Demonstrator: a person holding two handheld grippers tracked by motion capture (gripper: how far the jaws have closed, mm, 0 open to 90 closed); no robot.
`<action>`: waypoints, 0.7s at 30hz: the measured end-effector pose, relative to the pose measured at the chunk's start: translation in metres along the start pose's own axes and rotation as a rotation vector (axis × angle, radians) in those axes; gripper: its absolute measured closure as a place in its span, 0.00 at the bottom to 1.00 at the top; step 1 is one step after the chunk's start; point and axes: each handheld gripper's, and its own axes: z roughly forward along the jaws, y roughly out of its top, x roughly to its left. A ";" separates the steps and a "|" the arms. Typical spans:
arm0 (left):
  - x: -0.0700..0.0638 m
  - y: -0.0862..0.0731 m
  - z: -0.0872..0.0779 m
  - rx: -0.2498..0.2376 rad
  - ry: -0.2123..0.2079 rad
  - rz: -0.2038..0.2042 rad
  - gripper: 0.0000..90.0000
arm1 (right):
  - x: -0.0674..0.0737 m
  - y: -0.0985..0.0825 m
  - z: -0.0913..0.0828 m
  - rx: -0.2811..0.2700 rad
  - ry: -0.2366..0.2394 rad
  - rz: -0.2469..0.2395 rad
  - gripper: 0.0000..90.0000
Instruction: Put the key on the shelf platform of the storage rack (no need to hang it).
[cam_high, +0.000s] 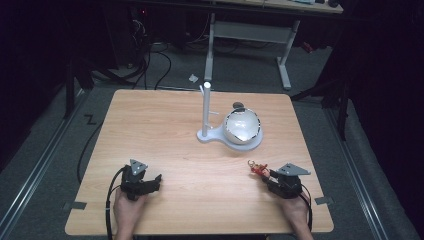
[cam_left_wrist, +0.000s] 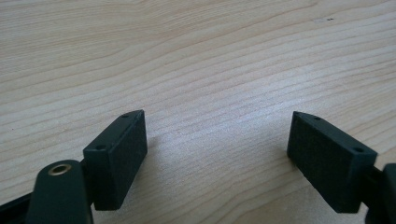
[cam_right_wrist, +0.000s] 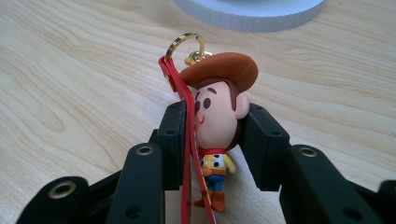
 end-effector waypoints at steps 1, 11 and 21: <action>0.000 0.000 0.000 0.000 0.000 0.000 0.23 | 0.000 0.000 0.000 0.000 0.000 0.000 0.70; 0.000 0.000 0.000 0.000 0.000 0.001 0.22 | -0.008 0.000 -0.014 -0.035 0.005 0.052 0.70; 0.000 0.000 0.000 -0.001 0.000 0.000 0.22 | -0.014 0.005 -0.026 -0.070 0.029 0.090 0.70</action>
